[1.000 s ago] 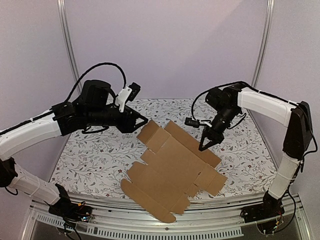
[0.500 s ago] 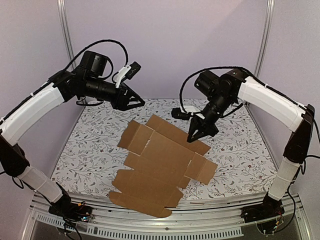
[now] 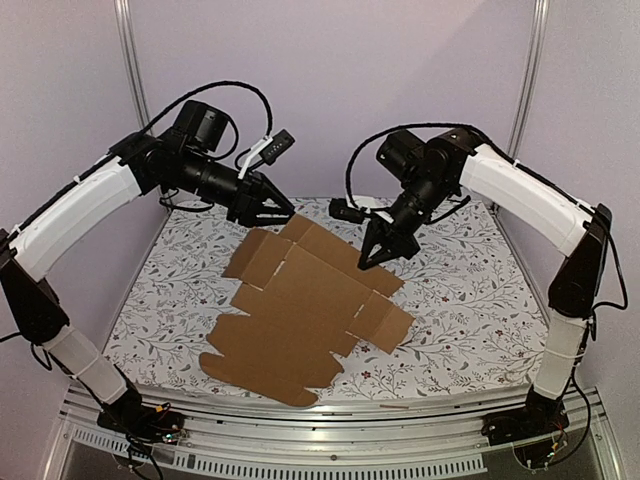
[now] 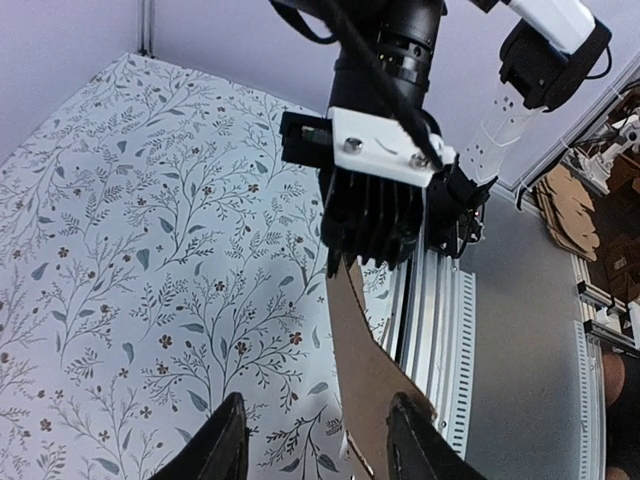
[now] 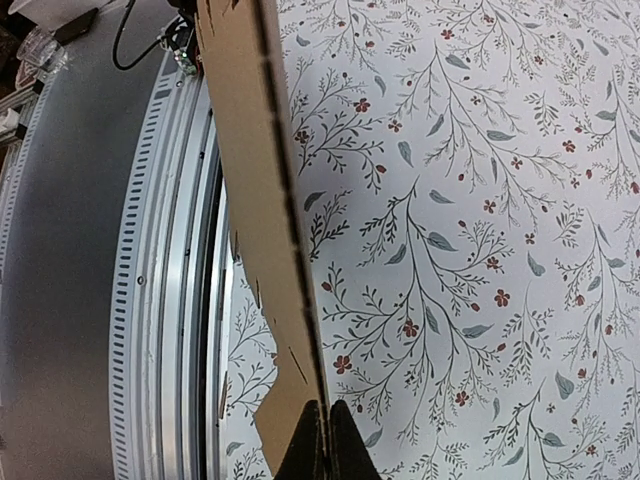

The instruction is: Fold the paper box

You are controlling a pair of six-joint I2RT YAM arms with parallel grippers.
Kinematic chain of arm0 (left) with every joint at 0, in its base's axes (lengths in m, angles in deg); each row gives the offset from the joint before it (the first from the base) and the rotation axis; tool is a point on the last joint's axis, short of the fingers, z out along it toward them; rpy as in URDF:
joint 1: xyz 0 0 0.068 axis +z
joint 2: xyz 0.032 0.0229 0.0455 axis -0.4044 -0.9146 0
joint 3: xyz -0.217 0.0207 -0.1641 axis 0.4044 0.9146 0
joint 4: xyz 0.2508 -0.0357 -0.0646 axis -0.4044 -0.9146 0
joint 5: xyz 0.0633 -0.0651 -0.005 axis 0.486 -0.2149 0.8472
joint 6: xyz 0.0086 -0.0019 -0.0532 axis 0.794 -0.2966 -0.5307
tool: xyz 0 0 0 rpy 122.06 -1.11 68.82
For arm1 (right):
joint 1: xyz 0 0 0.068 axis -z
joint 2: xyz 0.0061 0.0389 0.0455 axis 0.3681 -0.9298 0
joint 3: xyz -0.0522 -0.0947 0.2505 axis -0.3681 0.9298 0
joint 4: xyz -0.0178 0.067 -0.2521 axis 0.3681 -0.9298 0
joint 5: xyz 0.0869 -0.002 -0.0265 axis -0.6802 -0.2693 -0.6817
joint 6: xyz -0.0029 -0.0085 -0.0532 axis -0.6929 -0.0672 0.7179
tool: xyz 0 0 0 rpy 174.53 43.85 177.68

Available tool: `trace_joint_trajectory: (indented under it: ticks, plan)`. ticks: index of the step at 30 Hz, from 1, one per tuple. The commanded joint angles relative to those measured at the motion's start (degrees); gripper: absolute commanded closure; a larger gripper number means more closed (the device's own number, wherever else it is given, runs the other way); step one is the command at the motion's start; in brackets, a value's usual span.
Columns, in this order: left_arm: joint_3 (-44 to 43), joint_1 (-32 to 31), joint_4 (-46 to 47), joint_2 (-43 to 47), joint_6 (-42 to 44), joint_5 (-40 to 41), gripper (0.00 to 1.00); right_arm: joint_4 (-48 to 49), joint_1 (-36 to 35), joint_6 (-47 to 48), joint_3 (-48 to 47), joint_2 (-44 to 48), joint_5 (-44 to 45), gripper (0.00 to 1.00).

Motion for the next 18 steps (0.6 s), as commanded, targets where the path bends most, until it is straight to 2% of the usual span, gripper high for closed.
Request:
trace_joint_trajectory:
  ticks: [1, 8, 18]
  plan:
    - [-3.11, -0.23, -2.26, -2.96, 2.14, -4.58, 0.53, -16.20, -0.10, -1.44, -1.39, -2.13, 1.33, 1.00]
    - [-5.60, -0.38, -5.84, -6.76, 4.38, -6.19, 0.55, -16.45, 0.43, -1.66, -3.46, -2.45, -0.27, 1.00]
    - [-3.14, -0.50, -7.56, -3.23, 7.88, -3.90, 0.55, -17.75, 0.97, -0.78, -4.02, -2.42, -1.21, 1.00]
